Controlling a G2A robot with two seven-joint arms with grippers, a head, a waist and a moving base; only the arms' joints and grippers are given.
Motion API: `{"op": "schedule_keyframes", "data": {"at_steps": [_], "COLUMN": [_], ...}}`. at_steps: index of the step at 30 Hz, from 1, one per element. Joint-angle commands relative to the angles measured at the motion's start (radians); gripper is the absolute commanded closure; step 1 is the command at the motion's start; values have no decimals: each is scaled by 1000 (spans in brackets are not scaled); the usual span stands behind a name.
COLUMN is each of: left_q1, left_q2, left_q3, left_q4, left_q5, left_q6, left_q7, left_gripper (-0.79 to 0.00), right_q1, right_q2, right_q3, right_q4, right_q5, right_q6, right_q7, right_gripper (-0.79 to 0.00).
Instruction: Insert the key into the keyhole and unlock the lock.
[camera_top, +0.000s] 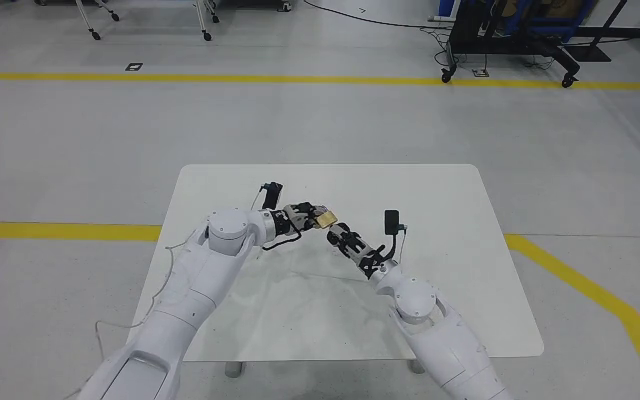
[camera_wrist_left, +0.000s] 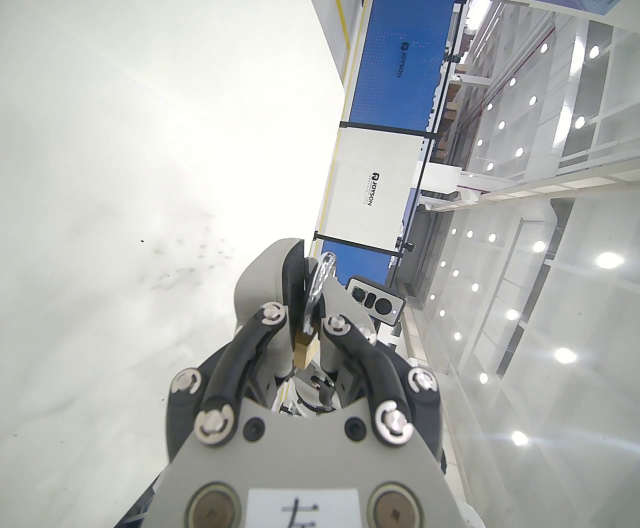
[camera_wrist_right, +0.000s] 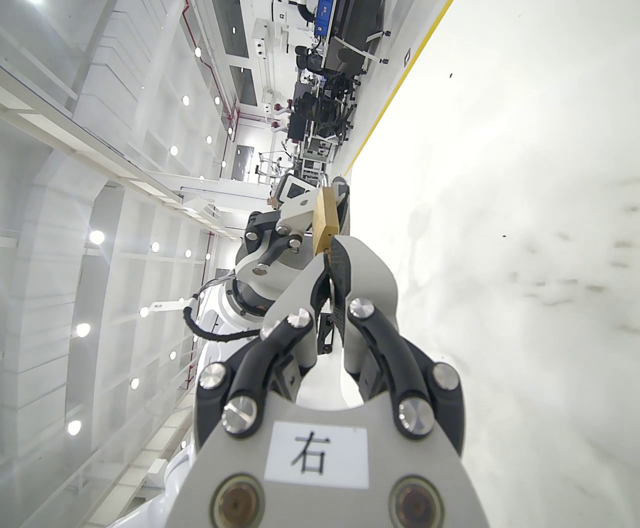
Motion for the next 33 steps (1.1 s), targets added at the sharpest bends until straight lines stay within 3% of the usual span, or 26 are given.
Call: {"op": "schedule_keyframes", "data": {"at_steps": [1, 16, 18, 20, 33], "left_q1": [1, -6, -7, -8, -6], "left_q2": [1, -1, -2, -2, -4], "left_q3": [2, 2, 1, 0, -5], "left_q4": [-3, 13, 16, 17, 20], "left_q5": [9, -16, -20, -23, -34], "left_q6": [-4, -4, -1, 1, -3], "left_q7": [-3, -43, -42, -40, -24], "left_gripper": [0, 0, 0, 0, 0], "right_q1": [-2, -20, -24, -27, -48], "right_q2": [1, 4, 4, 5, 9], "right_q3": [3, 14, 15, 18, 35], "right_q4": [-2, -30, -33, -36, -46], "right_q5": [-1, -6, -6, -4, 24], "right_q6": [1, -16, -20, -27, -51], "right_q7": [1, 2, 2, 1, 26], "right_gripper": [0, 0, -225, -332, -283]}}
